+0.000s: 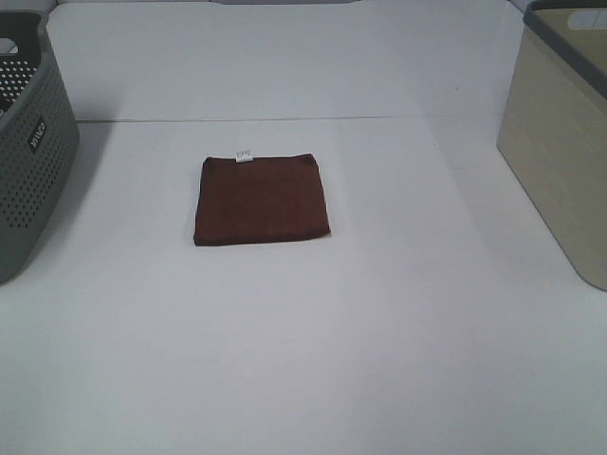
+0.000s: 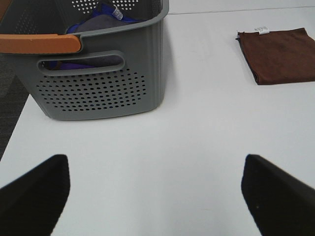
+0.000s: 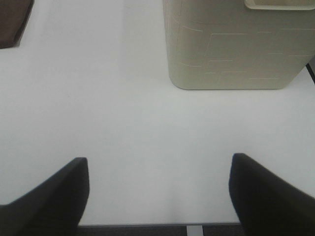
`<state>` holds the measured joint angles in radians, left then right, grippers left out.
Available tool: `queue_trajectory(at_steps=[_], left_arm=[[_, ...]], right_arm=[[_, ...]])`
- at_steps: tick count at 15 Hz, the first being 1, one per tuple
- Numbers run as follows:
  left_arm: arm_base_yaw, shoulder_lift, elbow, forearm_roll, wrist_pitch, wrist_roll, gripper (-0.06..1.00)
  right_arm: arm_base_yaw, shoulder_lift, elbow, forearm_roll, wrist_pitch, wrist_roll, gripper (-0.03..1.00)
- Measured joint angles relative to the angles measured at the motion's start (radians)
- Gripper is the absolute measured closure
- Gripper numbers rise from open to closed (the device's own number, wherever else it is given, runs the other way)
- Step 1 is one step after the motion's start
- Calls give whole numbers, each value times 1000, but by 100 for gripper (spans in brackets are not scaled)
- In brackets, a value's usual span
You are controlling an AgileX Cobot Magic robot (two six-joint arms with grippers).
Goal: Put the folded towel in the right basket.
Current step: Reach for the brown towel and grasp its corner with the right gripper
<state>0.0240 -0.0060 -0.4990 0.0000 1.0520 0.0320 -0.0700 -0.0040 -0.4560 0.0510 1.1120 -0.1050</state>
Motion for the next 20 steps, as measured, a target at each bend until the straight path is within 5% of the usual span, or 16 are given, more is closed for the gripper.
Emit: queue_trajectory(at_steps=[20], left_arm=[[0,0,0,0,0,0,6]], right_arm=[[0,21,-12,1,-32,0,20]])
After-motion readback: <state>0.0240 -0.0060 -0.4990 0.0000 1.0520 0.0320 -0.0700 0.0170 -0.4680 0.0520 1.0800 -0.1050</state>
